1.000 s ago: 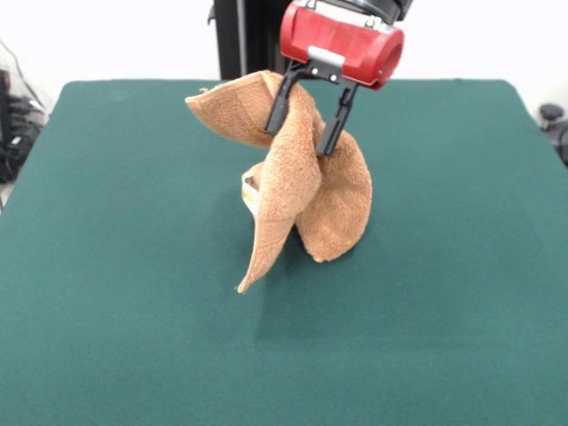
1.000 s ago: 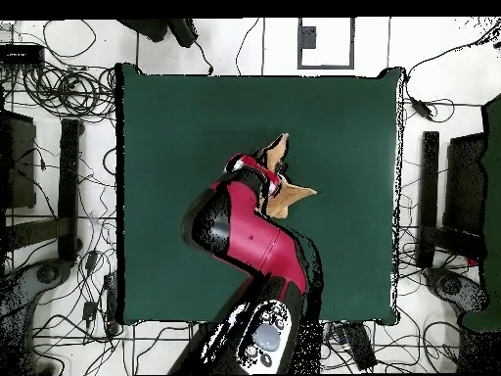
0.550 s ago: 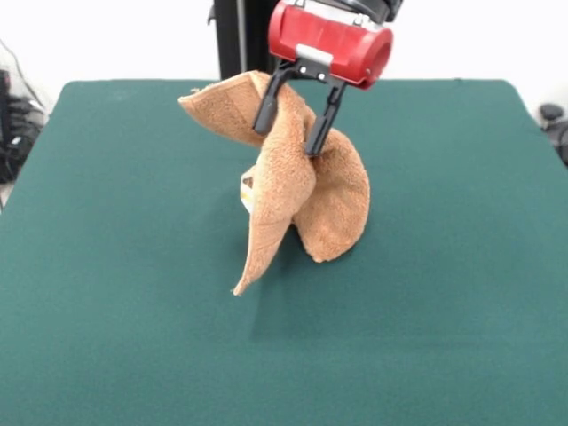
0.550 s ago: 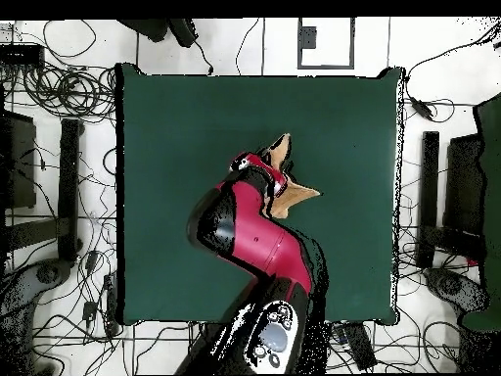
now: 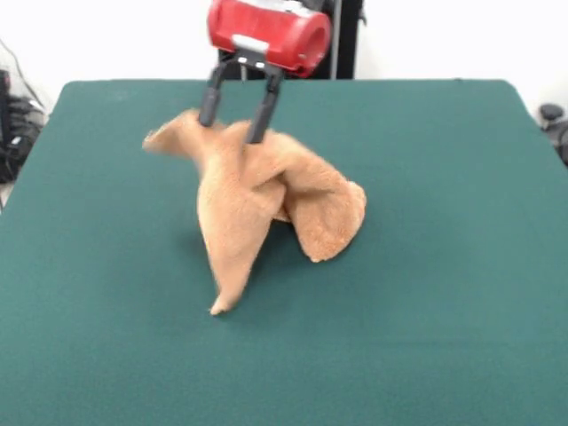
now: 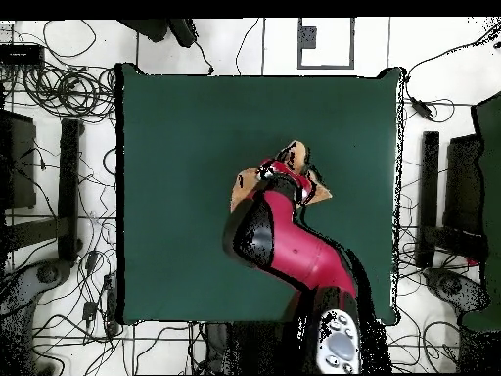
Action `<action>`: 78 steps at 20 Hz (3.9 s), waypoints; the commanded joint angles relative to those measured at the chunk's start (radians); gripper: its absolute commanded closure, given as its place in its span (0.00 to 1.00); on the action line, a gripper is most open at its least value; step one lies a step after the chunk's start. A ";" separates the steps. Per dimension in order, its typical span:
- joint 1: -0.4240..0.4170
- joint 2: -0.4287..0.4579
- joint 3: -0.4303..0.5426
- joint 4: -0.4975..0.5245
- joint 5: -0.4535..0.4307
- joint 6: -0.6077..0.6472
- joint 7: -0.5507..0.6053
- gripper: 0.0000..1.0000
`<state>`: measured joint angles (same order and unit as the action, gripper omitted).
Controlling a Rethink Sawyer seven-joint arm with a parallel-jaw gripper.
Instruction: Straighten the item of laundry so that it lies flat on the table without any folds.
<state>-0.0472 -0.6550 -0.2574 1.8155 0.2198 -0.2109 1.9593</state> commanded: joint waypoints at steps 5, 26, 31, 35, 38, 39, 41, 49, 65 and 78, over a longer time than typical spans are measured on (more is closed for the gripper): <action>-0.109 -0.046 0.242 0.143 -0.135 0.012 0.204 0.00; -0.327 0.072 0.583 0.091 -0.380 -0.002 0.169 0.00; -0.383 0.075 0.657 0.086 -0.415 0.085 0.119 0.00; -0.398 0.097 0.678 0.078 -0.430 0.091 0.110 0.00; -0.403 0.101 0.684 0.077 -0.431 0.102 0.108 0.00; -0.402 0.099 0.682 0.077 -0.429 0.104 0.108 0.00; -0.397 0.089 0.678 0.082 -0.419 0.112 0.109 0.00; -0.435 0.132 0.766 0.097 -0.410 0.132 0.125 0.00; -0.603 0.270 1.032 0.131 -0.389 0.333 0.059 0.00; -0.494 0.017 0.791 0.101 -0.424 0.686 -0.018 0.00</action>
<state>-0.6200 -0.5268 0.6126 1.9015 -0.1761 0.2420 1.9593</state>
